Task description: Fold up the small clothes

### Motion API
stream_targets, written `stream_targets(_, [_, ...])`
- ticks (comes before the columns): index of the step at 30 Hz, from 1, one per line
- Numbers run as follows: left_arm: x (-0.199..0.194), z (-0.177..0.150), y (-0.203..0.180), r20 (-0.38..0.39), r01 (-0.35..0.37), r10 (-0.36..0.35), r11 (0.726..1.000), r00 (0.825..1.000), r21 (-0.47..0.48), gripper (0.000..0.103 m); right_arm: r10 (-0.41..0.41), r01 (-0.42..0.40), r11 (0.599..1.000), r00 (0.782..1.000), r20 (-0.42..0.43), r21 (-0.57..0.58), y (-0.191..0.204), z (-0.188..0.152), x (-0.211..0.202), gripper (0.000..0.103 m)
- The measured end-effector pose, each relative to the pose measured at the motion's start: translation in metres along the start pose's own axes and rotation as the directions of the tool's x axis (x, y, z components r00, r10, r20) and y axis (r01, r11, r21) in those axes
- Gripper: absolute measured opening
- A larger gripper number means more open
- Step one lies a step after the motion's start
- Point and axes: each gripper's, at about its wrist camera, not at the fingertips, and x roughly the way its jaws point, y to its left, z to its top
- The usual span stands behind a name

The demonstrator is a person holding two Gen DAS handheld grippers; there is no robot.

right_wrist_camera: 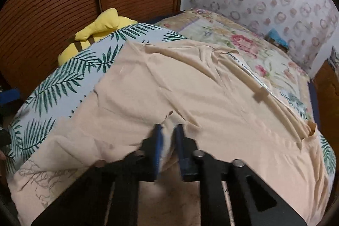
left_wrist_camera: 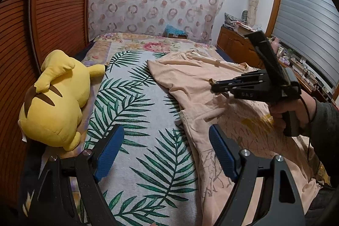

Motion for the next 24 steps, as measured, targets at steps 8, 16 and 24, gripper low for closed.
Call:
stream_targets(8, [0.003,0.008,-0.009,-0.005,0.000,0.000,1.000,1.000,0.026,0.083,-0.057,0.052,0.994,0.997,0.056,0.091,-0.027,-0.024,-0.028,0.005])
stream_targets(16, [0.014,0.014,-0.021,-0.021,0.020,-0.019,0.999,1.000,0.037,0.083,-0.106,0.096,0.982,0.993,0.050,0.165,-0.047,-0.047,-0.043,0.026])
stream_targets(24, [0.024,0.018,-0.038,-0.040,0.069,-0.067,0.996,0.997,0.052,0.083,-0.123,0.114,0.968,0.992,0.025,0.224,-0.077,-0.079,-0.070,0.038])
